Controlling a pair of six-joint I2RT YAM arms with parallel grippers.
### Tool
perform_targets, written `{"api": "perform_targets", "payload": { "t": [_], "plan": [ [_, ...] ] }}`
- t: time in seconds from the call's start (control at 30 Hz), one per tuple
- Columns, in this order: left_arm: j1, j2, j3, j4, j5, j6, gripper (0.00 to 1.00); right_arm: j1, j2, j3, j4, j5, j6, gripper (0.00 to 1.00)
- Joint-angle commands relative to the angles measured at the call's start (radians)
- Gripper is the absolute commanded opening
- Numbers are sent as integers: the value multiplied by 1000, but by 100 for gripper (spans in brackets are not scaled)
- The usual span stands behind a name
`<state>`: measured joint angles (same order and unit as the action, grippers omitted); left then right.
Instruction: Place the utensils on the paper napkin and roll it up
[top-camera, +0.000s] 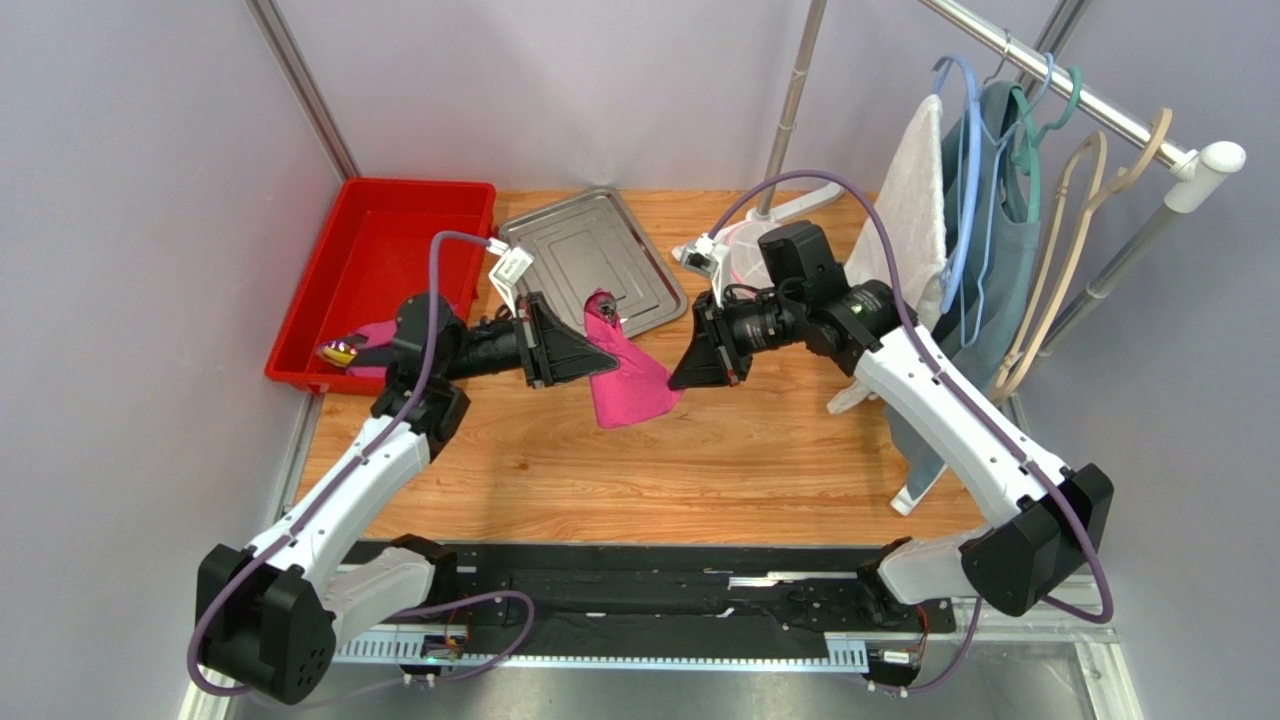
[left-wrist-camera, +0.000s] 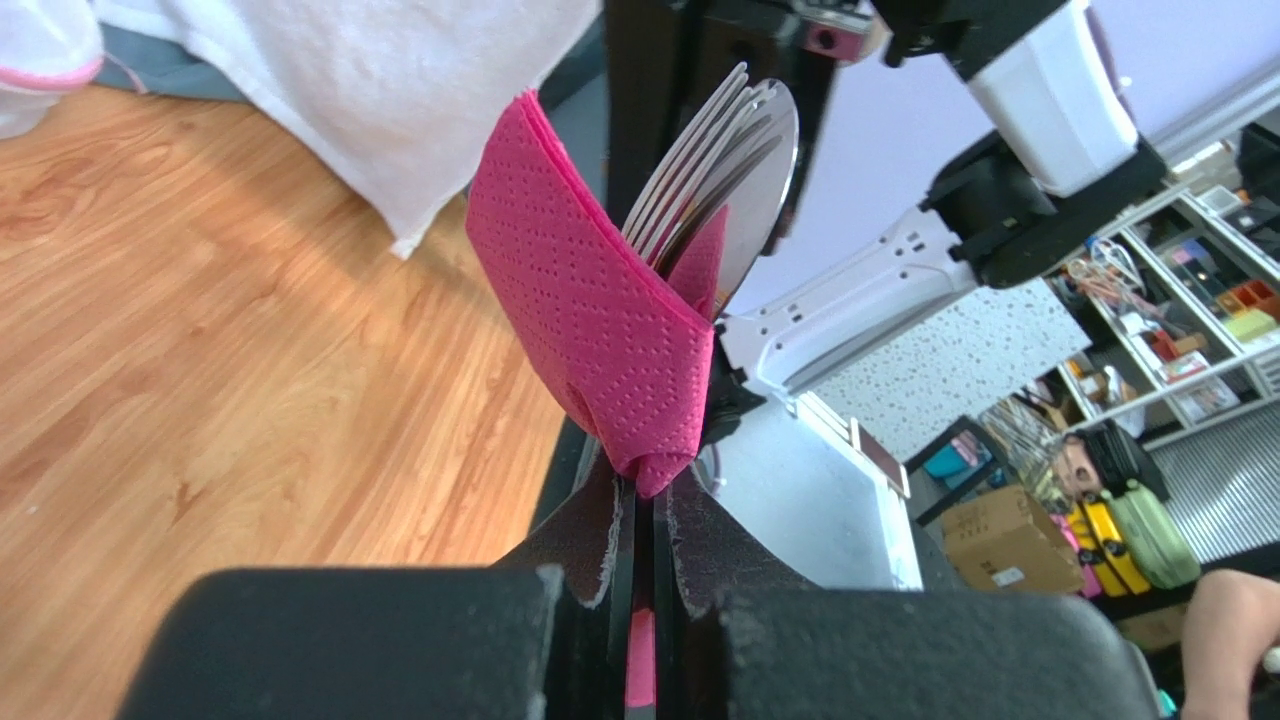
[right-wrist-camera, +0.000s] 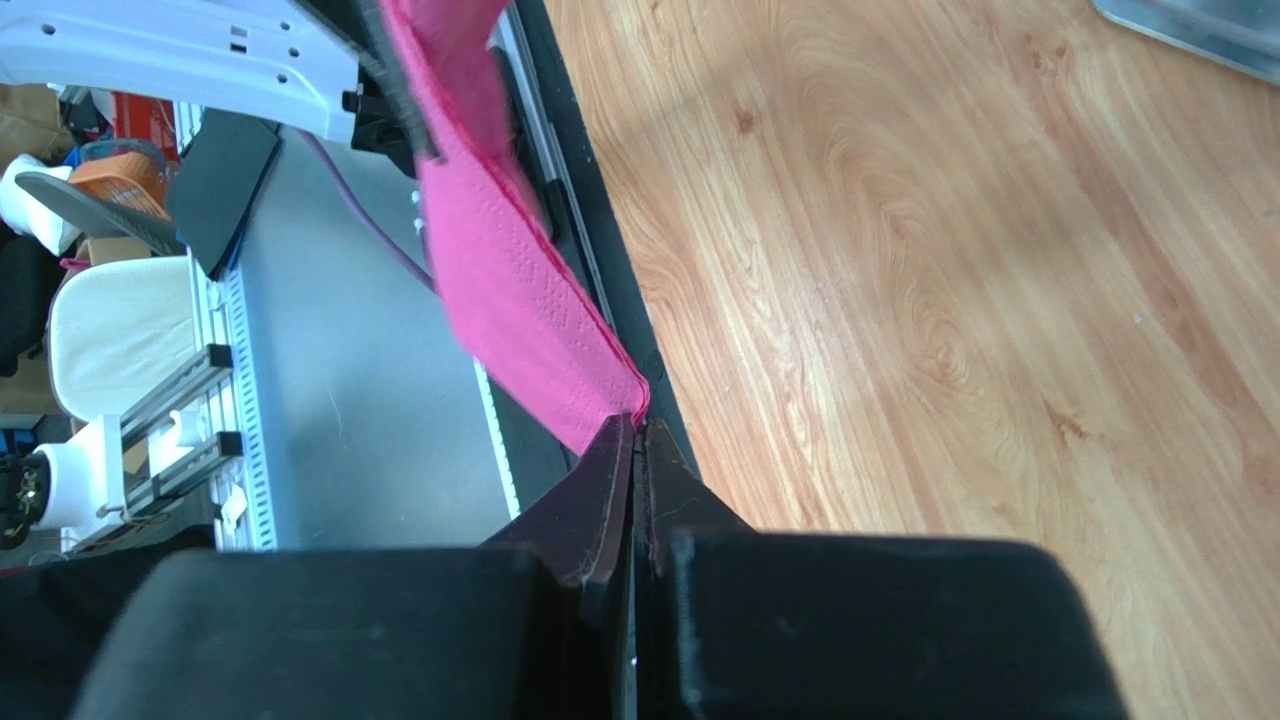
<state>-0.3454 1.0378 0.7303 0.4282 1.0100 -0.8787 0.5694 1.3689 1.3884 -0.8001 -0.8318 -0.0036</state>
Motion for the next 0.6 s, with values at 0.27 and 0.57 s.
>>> {"api": "perform_targets", "payload": {
  "t": [0.27,0.57],
  "plan": [
    [-26,-35,83,211,35,-178,0,86,98,35,254,-1,88,0],
    [-29,-4,119,264,2,-243,0,190,170,47,398,-32,247,0]
  ]
}}
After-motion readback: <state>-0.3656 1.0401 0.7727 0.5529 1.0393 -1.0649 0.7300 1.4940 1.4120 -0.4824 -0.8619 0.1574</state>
